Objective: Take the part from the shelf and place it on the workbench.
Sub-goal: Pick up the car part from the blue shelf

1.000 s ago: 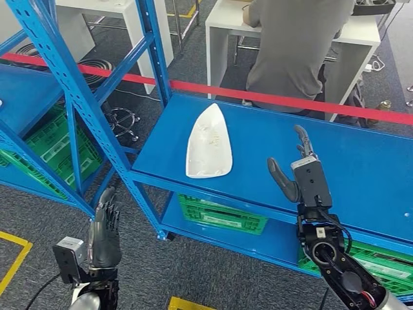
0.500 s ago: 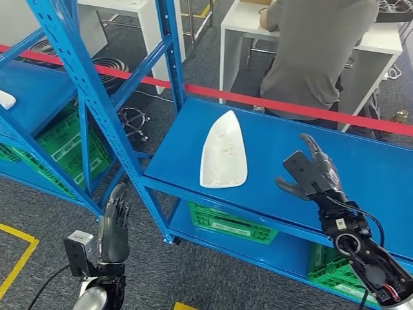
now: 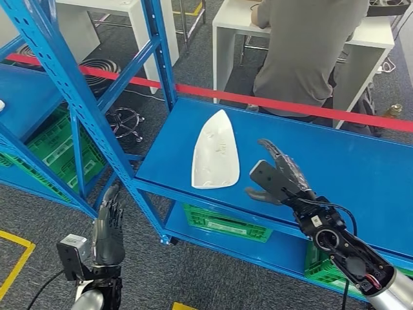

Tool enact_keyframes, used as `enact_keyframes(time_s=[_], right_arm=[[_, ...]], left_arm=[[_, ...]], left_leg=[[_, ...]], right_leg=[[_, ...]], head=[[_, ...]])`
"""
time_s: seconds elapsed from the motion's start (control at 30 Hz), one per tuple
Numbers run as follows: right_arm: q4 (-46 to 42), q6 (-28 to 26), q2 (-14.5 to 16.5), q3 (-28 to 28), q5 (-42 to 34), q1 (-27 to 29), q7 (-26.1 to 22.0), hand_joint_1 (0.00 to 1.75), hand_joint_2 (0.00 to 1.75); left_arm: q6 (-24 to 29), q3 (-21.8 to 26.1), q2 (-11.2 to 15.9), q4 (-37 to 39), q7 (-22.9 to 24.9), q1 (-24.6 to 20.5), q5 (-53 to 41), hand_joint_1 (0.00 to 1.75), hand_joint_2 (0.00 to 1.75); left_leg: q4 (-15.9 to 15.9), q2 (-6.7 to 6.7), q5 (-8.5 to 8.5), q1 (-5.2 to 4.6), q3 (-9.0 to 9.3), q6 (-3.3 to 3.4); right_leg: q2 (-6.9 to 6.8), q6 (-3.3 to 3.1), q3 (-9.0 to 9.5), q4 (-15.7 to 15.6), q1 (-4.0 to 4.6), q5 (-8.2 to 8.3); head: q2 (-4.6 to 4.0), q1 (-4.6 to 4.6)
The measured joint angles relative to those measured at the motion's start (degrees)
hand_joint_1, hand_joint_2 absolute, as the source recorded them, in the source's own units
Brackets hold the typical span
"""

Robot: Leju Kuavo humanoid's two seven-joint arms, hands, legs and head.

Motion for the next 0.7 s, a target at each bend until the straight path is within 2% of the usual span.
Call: enact_keyframes(time_s=[0.5, 0.7], right_arm=[[2.1, 5.9, 0.5, 7.4, -7.5, -4.2, -1.9, 0.0, 1.75], [7.2, 7.5, 0.5, 10.2, -11.3, -6.9, -3.5, 0.0, 1.75]], left_arm=[[-0.2, 0.0, -0.6, 0.7, -1.3, -0.2, 1.4, 0.0, 0.0], [-1.3, 0.0, -0.8, 1.2, -1.5, -0.5, 1.6, 0.0, 0.0]], left_leg=[[0.0, -0.02, -0.07, 0.01, -0.02, -0.12], [0.0, -0.03, -0.07, 0.0, -0.03, -0.11]], right_leg=[[-0.06, 0.02, 0.13, -0.2, -0.05, 0.02], [-0.06, 0.03, 0.16, -0.3, -0.06, 0.03]], head=[[0.0, 0.05], [0.0, 0.06]])
